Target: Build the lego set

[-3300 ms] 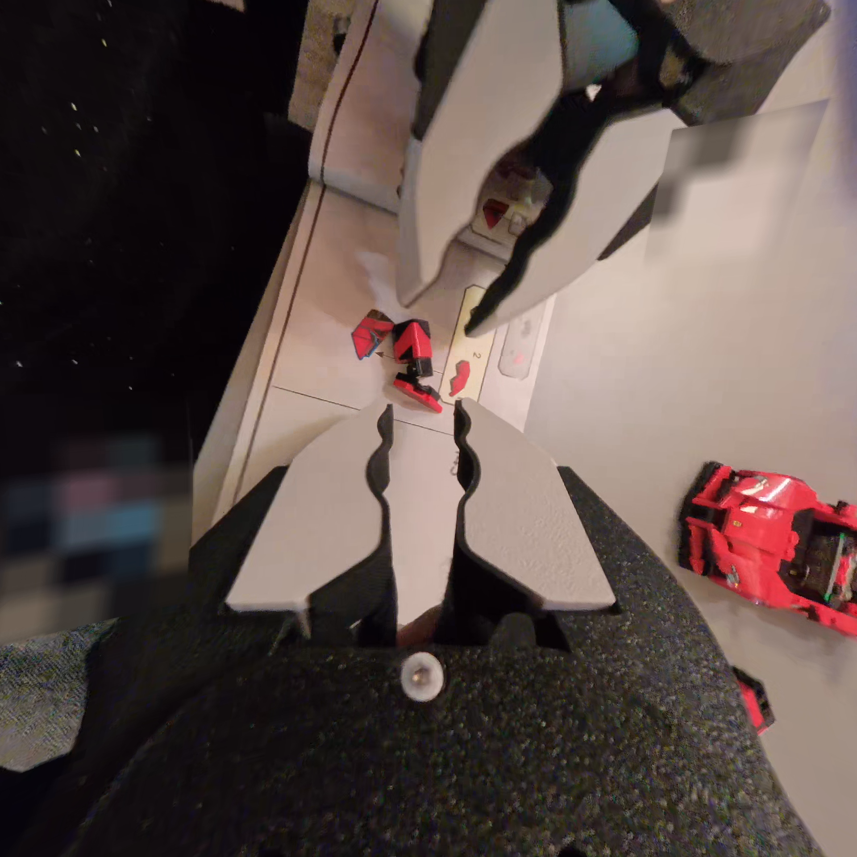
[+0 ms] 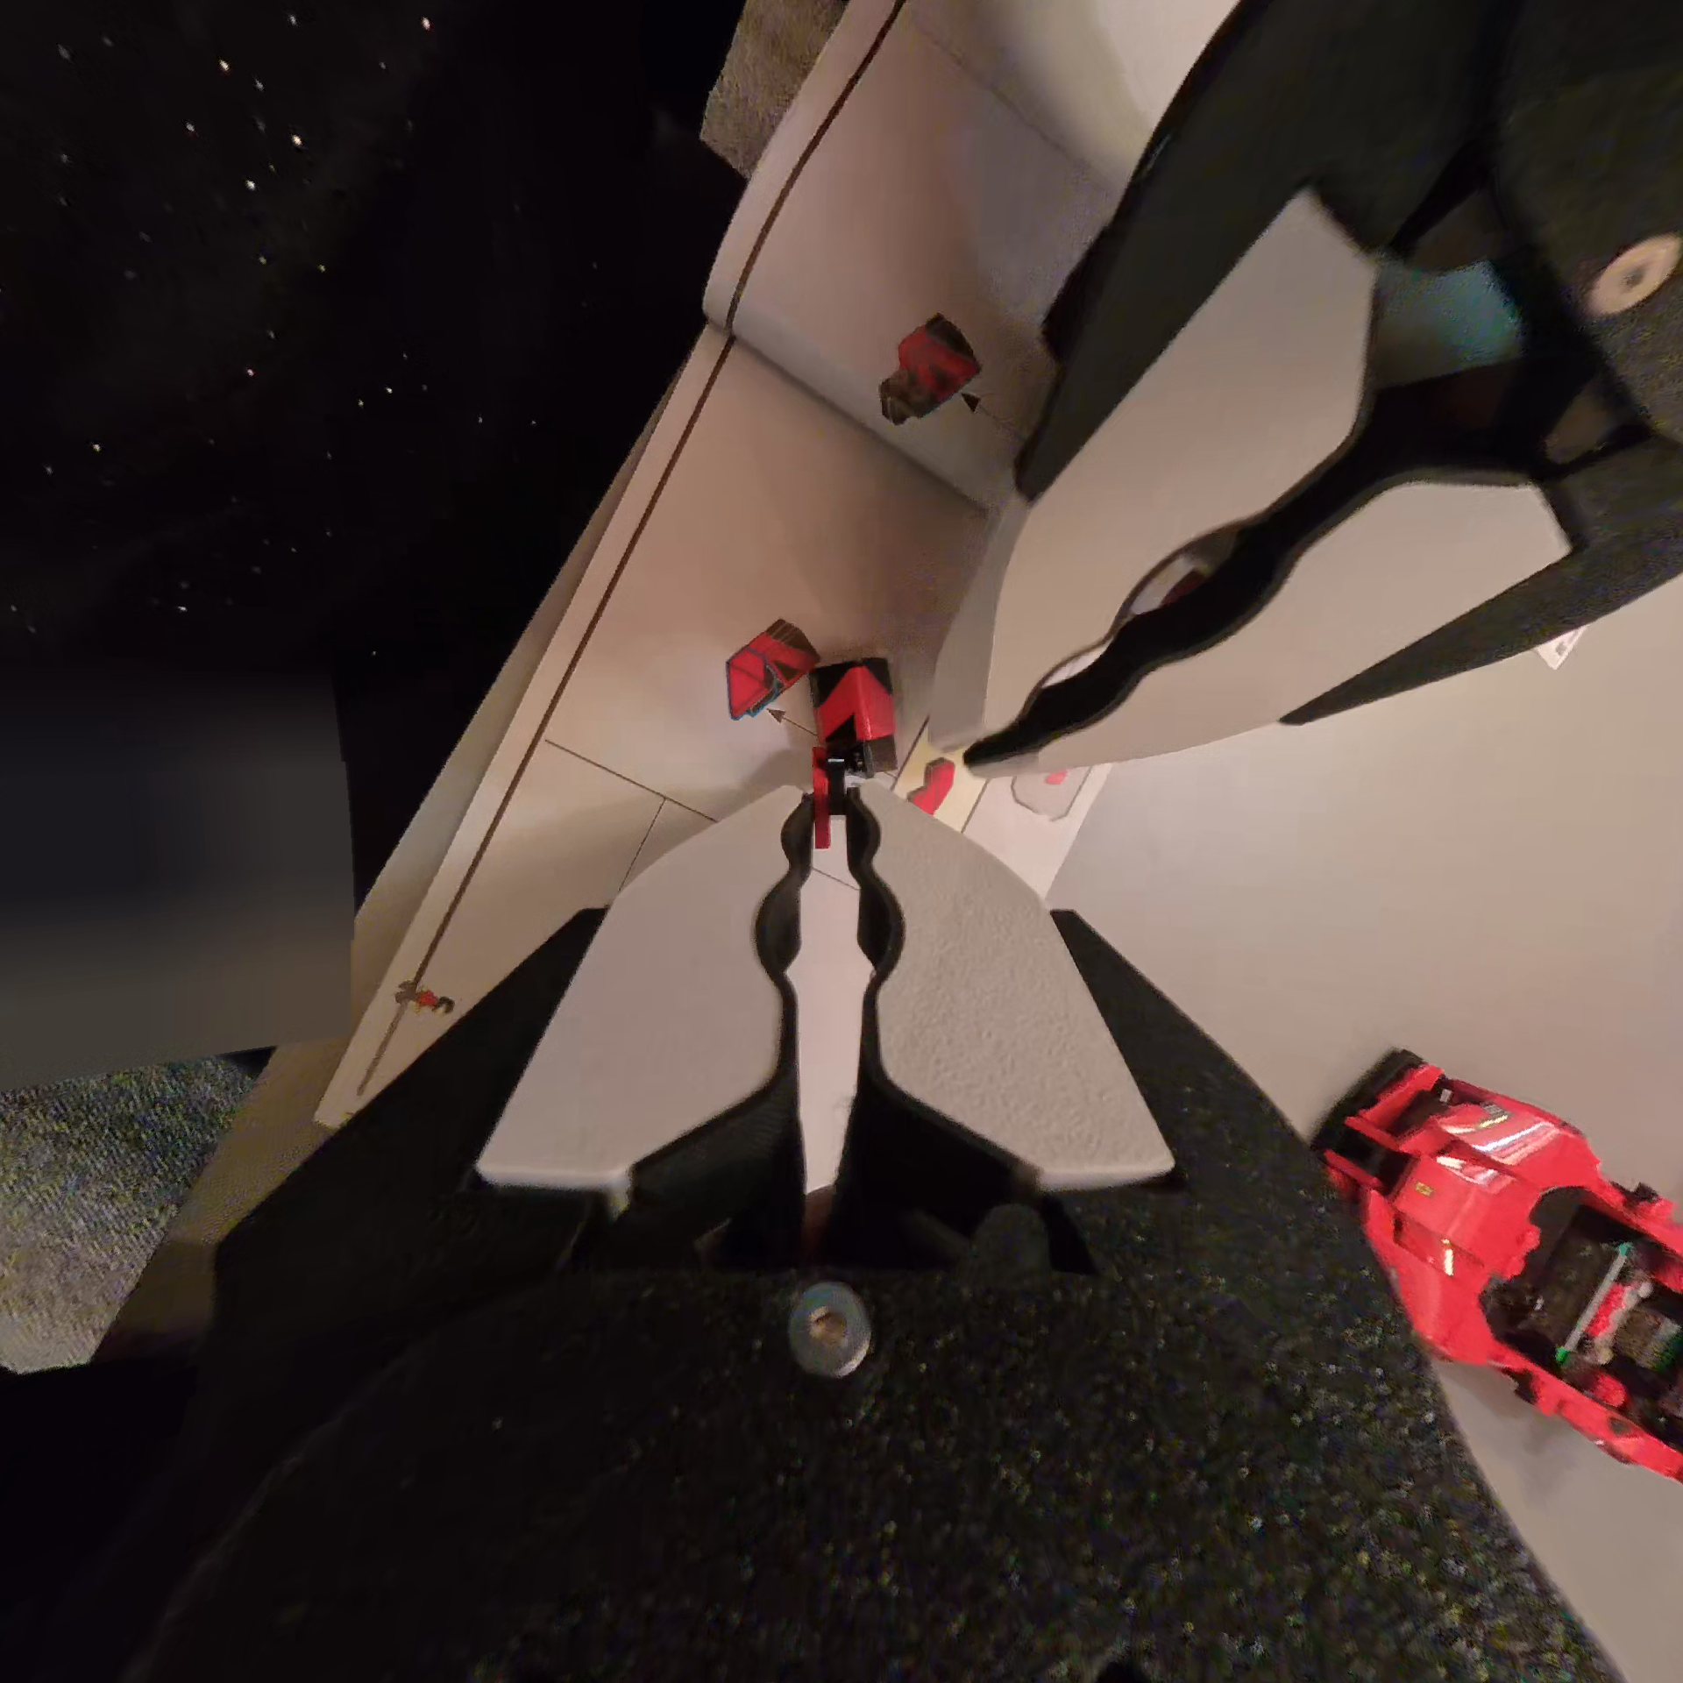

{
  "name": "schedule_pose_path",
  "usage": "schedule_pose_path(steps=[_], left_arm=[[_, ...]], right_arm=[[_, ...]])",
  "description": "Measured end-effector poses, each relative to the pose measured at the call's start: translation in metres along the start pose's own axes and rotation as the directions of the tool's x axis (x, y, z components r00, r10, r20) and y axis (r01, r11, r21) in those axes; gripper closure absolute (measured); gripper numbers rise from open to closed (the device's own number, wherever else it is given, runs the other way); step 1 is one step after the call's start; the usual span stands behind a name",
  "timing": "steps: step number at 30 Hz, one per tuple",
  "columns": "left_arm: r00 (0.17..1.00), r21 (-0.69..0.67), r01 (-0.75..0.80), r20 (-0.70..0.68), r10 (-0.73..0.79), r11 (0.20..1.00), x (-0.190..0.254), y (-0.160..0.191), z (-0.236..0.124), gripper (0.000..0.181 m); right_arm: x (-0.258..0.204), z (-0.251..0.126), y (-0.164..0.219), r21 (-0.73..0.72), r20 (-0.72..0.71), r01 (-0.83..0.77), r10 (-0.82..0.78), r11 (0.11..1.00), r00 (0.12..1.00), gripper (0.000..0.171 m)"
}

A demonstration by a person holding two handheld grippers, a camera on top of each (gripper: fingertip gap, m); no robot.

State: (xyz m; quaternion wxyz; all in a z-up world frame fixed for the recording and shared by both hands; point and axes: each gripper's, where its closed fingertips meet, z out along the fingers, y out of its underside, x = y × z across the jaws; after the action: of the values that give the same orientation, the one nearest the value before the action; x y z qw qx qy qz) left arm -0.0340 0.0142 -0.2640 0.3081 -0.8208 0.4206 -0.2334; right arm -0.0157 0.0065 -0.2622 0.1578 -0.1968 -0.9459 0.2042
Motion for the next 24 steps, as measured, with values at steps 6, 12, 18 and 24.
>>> schedule_pose_path(steps=[6, 12, 18, 24], left_arm=[[0.998, 0.026, 0.031, -0.063, -0.029, 0.999, 0.022, -0.001, -0.018, 0.145], [0.973, -0.013, 0.192, 0.131, -0.189, 0.981, 0.019, 0.007, -0.003, 0.153], [0.975, -0.008, 0.179, 0.132, -0.176, 0.984, 0.021, 0.005, 0.006, 0.163], [0.983, -0.001, 0.171, 0.074, -0.171, 0.985, 0.021, 0.005, 0.006, 0.163]], right_arm=[[0.0, 0.0, -0.002, -0.032, 0.03, 0.028, -0.027, 0.999, 0.999, 0.164], [-0.001, 0.001, -0.002, -0.031, 0.026, 0.021, -0.02, 0.999, 0.999, 0.164], [0.0, 0.001, -0.002, -0.053, 0.048, 0.047, -0.045, 0.997, 0.998, 0.164], [0.001, 0.002, 0.0, -0.074, 0.051, 0.045, -0.042, 0.996, 0.998, 0.164]])
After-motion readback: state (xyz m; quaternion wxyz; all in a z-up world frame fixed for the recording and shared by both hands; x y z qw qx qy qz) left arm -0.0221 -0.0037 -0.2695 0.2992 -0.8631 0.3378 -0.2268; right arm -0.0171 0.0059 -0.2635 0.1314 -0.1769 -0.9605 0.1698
